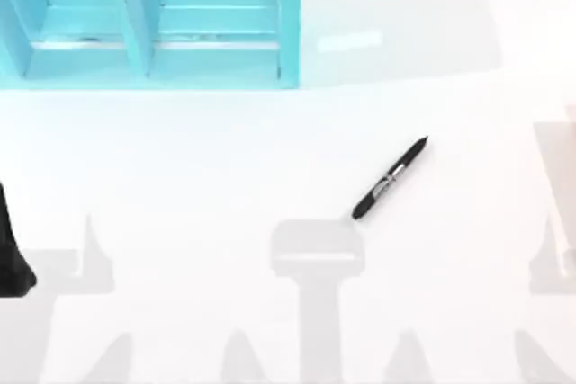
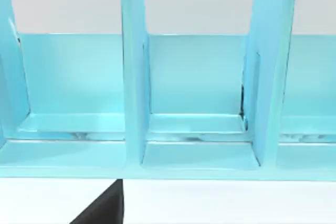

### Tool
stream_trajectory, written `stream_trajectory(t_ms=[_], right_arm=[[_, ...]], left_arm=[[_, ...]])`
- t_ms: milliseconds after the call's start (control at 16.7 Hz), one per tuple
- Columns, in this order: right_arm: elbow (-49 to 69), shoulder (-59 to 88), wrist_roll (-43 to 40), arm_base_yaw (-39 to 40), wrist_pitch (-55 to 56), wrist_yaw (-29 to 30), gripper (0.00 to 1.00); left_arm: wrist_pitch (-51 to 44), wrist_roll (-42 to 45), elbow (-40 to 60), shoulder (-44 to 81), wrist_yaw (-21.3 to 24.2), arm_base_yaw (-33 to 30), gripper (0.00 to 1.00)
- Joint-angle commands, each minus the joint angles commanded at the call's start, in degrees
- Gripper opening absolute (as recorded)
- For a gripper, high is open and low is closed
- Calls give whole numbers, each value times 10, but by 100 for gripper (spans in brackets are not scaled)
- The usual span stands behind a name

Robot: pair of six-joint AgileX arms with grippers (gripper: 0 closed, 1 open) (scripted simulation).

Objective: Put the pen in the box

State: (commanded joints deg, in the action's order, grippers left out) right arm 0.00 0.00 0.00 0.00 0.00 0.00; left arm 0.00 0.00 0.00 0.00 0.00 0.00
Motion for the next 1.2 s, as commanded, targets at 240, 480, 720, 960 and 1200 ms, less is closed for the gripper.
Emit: stream_trajectory(t_ms=[240, 480, 720, 960, 1200], right_arm=[[15, 13, 10, 4, -9, -1, 100], [98, 101, 70, 25, -68, -5, 100], [228, 264, 169, 62, -177, -10, 100], [383, 488, 285, 106, -320, -14, 100], [556, 735, 401, 151, -468, -14, 100]], left_arm=[[0, 0, 0, 0, 0, 0, 100], [0, 0, 0, 0, 0, 0, 100], [0, 0, 0, 0, 0, 0, 100], [0, 0, 0, 0, 0, 0, 100], [0, 0, 0, 0, 0, 0, 100]])
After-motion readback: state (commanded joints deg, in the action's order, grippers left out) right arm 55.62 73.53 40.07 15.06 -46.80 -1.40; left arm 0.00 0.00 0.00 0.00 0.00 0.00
